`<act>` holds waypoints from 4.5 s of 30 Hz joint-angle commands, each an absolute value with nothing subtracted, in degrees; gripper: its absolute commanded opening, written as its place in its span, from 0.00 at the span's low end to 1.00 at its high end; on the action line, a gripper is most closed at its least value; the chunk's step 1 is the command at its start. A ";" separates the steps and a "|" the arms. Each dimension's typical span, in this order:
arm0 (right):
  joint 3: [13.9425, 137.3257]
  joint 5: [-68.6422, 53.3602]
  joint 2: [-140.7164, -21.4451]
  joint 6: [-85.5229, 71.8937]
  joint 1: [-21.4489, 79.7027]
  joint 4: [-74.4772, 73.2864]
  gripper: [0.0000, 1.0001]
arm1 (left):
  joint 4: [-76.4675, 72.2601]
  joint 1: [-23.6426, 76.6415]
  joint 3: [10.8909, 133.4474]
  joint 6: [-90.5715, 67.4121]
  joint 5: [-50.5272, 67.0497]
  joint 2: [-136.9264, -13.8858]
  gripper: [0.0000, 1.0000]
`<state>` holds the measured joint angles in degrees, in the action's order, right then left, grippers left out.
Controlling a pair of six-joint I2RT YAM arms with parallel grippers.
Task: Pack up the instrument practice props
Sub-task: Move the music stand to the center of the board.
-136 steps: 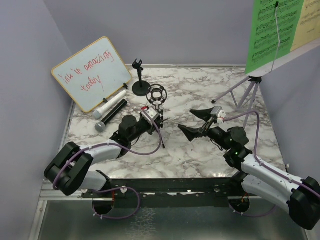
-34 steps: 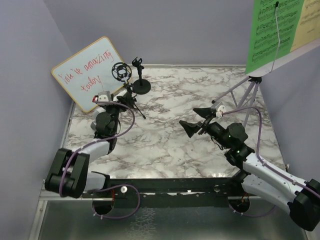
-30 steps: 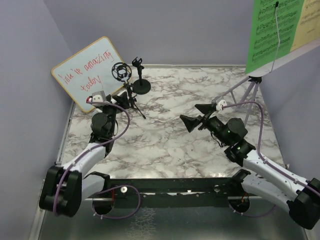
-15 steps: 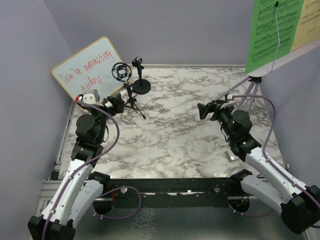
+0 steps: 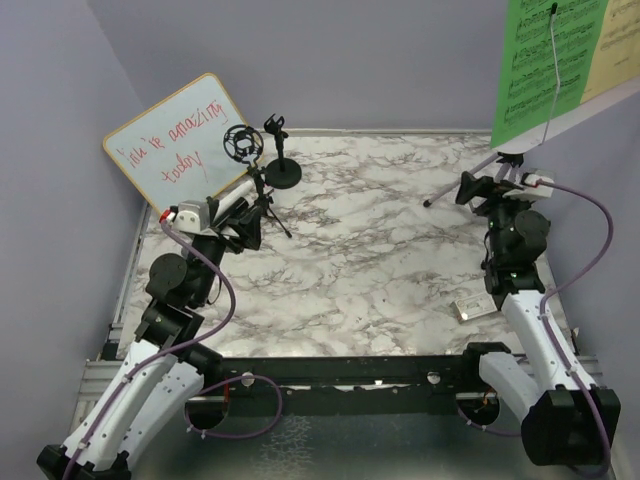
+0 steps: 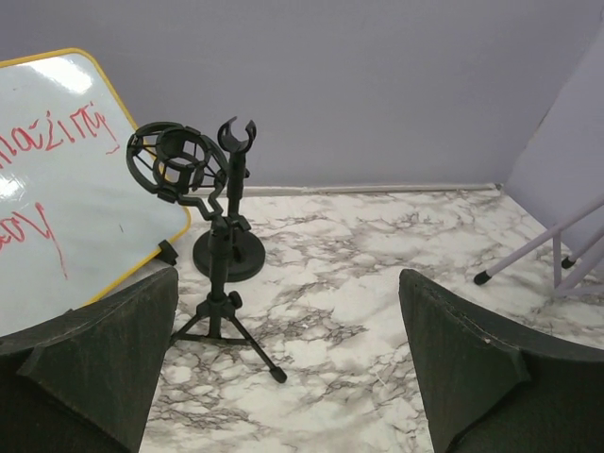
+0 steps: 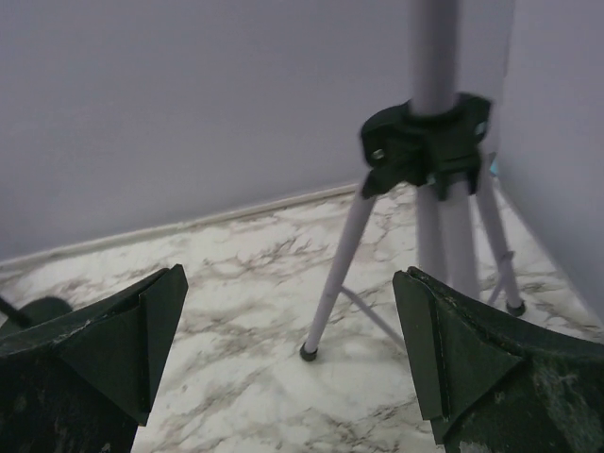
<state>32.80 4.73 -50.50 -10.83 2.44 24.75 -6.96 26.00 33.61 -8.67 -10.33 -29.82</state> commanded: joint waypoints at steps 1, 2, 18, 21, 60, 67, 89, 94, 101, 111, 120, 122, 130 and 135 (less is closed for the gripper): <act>34.14 1.88 -50.50 -13.18 -3.79 33.13 1.00 | -6.07 27.64 32.86 -7.33 -9.69 -28.51 0.99; 34.37 1.81 -50.47 -12.88 -4.63 33.82 1.00 | -6.11 27.87 32.75 -7.27 -9.93 -28.38 0.99; 43.21 -16.57 -64.02 -12.66 -16.91 46.14 0.90 | -6.35 28.92 31.93 -4.71 -11.23 -27.33 0.99; 45.76 -18.68 -67.99 -12.30 -17.17 47.67 0.84 | -6.55 28.92 31.82 -4.39 -10.88 -27.56 0.99; 49.41 1.58 -77.42 -4.08 14.43 48.80 0.00 | -6.60 25.28 32.52 -5.77 -7.30 -32.04 0.99; 49.86 10.12 -81.28 -9.22 18.90 56.61 0.01 | -6.42 24.30 32.55 -6.03 -7.21 -32.52 0.99; 56.01 22.34 -85.11 -11.55 24.84 53.96 0.00 | -7.02 23.32 32.50 -6.75 -5.82 -32.89 0.99; 56.91 28.04 -86.27 -13.44 27.02 53.32 0.01 | -6.52 22.58 33.43 -7.91 -3.88 -33.77 0.99; 59.90 35.44 -89.92 -8.41 31.11 56.11 0.01 | -6.66 21.72 33.84 -8.88 -2.71 -34.21 0.99; 59.03 32.70 -89.08 -10.89 31.53 47.93 0.34 | -5.95 21.36 38.73 -12.47 2.42 -37.66 0.99; 56.39 29.56 -78.14 -19.45 31.53 20.30 0.79 | -4.88 21.36 47.50 -19.18 11.52 -46.49 0.99; 56.40 28.49 -74.79 -23.65 31.47 12.32 0.89 | -4.48 21.36 49.03 -21.04 12.61 -47.72 0.99; 44.95 11.27 -55.90 -16.02 31.55 7.49 1.00 | -0.09 21.36 57.63 -24.11 14.46 -51.64 0.99; 57.12 1.77 -52.13 -16.82 31.52 -7.79 0.97 | 3.53 21.36 66.01 -26.10 17.10 -55.29 0.97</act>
